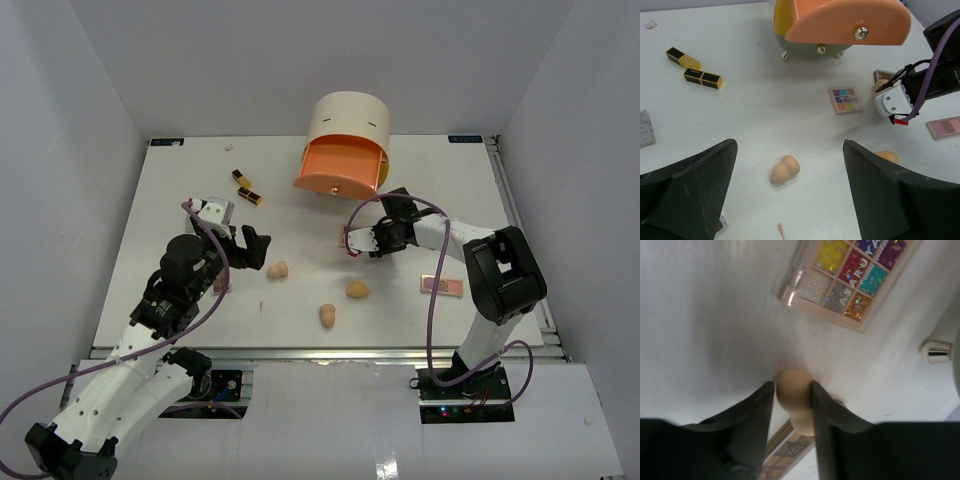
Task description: Organize the makeup
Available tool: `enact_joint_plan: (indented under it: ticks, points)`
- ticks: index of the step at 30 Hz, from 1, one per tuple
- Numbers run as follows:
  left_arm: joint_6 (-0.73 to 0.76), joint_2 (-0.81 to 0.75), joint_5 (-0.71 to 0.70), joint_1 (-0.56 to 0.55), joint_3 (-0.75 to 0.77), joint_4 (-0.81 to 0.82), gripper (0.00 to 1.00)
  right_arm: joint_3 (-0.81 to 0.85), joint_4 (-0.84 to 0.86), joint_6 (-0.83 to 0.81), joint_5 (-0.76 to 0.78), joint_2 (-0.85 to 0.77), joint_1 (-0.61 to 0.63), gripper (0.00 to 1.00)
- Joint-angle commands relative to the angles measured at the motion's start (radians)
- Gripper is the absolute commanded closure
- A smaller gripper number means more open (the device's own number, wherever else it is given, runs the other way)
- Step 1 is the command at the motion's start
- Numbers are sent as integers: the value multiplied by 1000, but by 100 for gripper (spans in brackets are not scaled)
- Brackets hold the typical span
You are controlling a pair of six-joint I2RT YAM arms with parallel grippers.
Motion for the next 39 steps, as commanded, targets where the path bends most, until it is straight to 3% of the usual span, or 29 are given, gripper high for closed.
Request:
enact_joint_plan:
  ticks: [1,4,13,17,19,23,28,39]
  points:
    - [4,-3,5,8,-2,-7,2,-12,49,14,59,1,-4,78]
    - [3,-5,3,8,-2,-7,2,-56,37,13,-10,-65,-4,89]
    - [3,0,21,9,-2,-7,2,30,-415,34,-470,-450,-5,92]
    - [1,5,25,12,-2,-8,2,149,-443,178,-619,-534,-5,92]
    - [1,9,25,12,-2,-8,2,224,-364,338,-643,-535,-5,92]
    - [1,19,28,11,-5,-7,2,325,-97,650,-576,-477,-5,91]
    - [0,28,25,12,-8,-8,2,460,144,892,-434,-324,-5,87]
    - [1,46,43,12,-11,-8,2,595,226,917,-233,-75,-7,72]
